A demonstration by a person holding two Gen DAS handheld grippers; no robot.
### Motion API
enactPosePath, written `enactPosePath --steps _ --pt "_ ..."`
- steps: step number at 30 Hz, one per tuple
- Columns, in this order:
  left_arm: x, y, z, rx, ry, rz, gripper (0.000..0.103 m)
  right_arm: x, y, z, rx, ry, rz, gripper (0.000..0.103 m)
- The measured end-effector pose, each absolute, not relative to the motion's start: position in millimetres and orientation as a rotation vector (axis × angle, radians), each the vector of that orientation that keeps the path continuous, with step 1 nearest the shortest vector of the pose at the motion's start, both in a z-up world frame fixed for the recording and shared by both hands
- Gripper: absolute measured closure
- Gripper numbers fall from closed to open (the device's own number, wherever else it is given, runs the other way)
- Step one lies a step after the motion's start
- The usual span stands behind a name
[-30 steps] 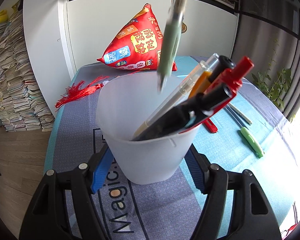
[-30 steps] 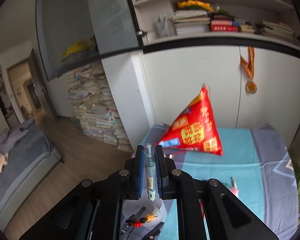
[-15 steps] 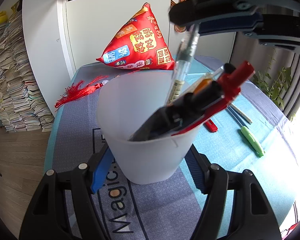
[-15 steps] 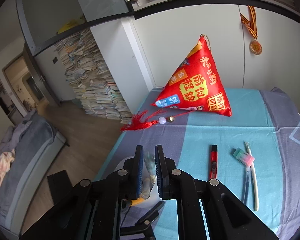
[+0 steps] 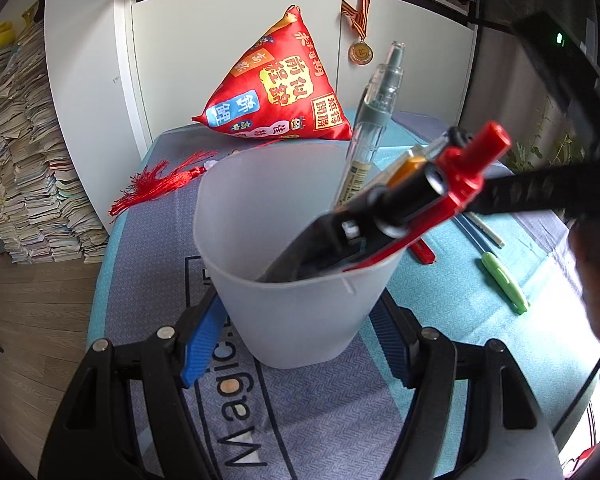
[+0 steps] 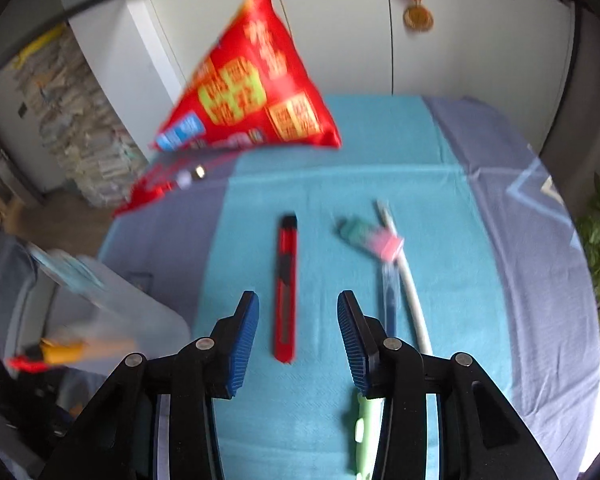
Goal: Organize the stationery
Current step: 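Grasp the red box cutter with the right gripper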
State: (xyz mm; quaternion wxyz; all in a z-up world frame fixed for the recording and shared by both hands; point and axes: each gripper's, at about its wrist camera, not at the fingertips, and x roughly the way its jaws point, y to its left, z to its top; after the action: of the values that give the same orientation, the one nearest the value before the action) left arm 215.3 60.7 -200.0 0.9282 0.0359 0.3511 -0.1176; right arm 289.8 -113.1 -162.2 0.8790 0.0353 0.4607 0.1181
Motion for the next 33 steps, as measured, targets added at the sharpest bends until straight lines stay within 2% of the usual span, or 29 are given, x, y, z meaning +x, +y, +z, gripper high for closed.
enactPosePath --steps 6,7,8,9,11,19,24,25,28,30,32,33 --pt "215 61 -200 0.073 0.720 -0.241 0.033 294 -99 -185 -0.011 0.983 0.234 0.060" --pt "215 61 -200 0.073 0.720 -0.241 0.033 295 -97 -187 -0.025 0.983 0.225 0.063" --pt "215 61 -200 0.073 0.720 -0.241 0.033 295 -95 -190 -0.040 0.987 0.220 0.081" --pt "215 61 -200 0.073 0.722 -0.241 0.033 294 -94 -189 -0.046 0.981 0.235 0.091" --pt "215 61 -200 0.073 0.723 -0.241 0.033 294 -93 -188 -0.070 0.994 0.236 0.100" --pt "216 60 -201 0.071 0.732 -0.241 0.033 244 -111 -182 -0.094 1.030 0.310 0.101" --pt "217 60 -202 0.076 0.731 -0.237 0.033 211 -115 -172 -0.144 0.966 0.332 0.101" --pt "216 60 -202 0.076 0.730 -0.237 0.033 213 -117 -168 -0.139 0.946 0.329 0.101" --pt "217 61 -202 0.073 0.732 -0.237 0.032 230 -115 -165 -0.099 0.940 0.322 0.090" --pt "217 61 -202 0.071 0.733 -0.238 0.032 248 -109 -169 -0.072 0.961 0.337 0.068" --pt "217 61 -202 0.070 0.734 -0.240 0.032 268 -106 -176 -0.053 0.997 0.333 0.058" --pt "218 61 -202 0.069 0.735 -0.240 0.032 277 -104 -180 -0.049 1.007 0.325 0.058"
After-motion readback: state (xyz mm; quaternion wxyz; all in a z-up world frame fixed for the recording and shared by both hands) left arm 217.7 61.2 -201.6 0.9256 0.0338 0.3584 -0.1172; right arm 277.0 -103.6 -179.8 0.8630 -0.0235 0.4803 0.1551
